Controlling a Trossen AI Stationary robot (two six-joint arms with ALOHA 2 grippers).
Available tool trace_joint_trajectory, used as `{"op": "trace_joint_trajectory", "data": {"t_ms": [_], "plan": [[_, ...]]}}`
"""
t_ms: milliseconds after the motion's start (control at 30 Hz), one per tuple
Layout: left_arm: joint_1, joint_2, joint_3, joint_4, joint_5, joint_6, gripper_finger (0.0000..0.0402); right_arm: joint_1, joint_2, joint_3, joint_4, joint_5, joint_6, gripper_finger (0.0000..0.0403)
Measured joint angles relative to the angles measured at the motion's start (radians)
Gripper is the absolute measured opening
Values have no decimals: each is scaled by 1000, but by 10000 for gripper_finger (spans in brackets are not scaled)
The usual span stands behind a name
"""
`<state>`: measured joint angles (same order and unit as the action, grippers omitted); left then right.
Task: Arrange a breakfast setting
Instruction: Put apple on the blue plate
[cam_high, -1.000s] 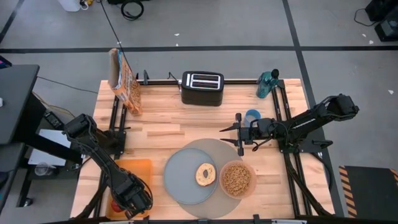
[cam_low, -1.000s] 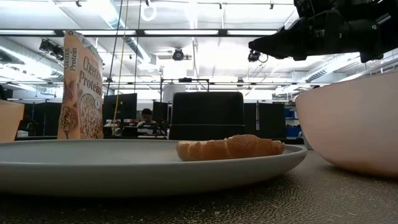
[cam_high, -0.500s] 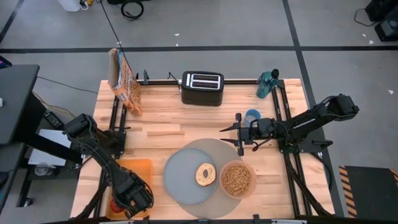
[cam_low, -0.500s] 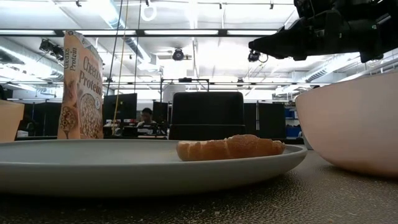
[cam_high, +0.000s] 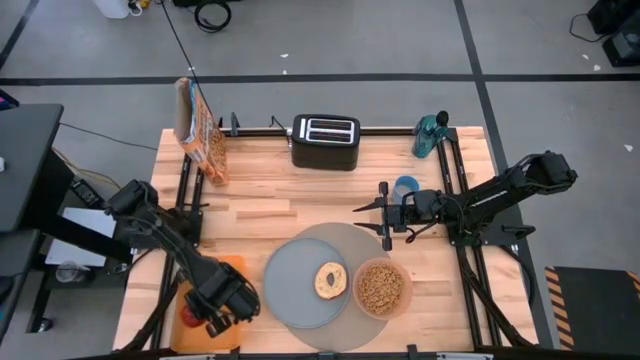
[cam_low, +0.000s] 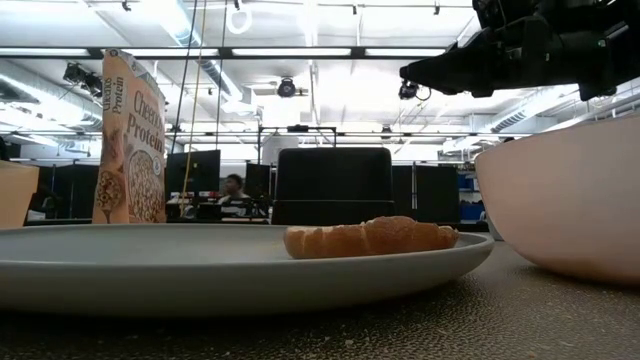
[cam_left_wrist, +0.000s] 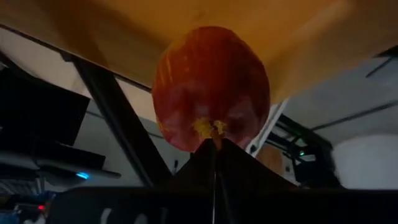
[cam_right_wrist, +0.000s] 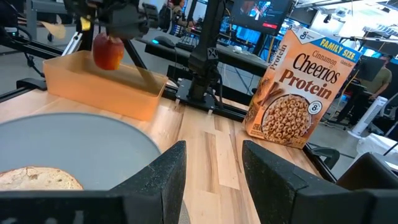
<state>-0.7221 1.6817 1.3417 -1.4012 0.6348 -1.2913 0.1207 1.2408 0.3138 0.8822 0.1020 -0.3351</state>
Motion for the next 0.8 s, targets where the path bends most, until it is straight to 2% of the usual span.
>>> {"op": "trace_joint_trajectory", "data": {"t_ms": [200, 400, 533, 800], "plan": [[78, 0, 126, -124, -54, 32, 18, 0, 0, 0, 0, 0, 0, 164], [152, 0, 219, -147, -149, 33, 17, 0, 0, 0, -2, 0, -3, 164], [200, 0, 242, -115, -215, 49, 17, 0, 0, 0, -4, 0, -5, 164], [294, 0, 243, 59, -339, 206, 17, 0, 0, 0, -9, 0, -5, 164]]}}
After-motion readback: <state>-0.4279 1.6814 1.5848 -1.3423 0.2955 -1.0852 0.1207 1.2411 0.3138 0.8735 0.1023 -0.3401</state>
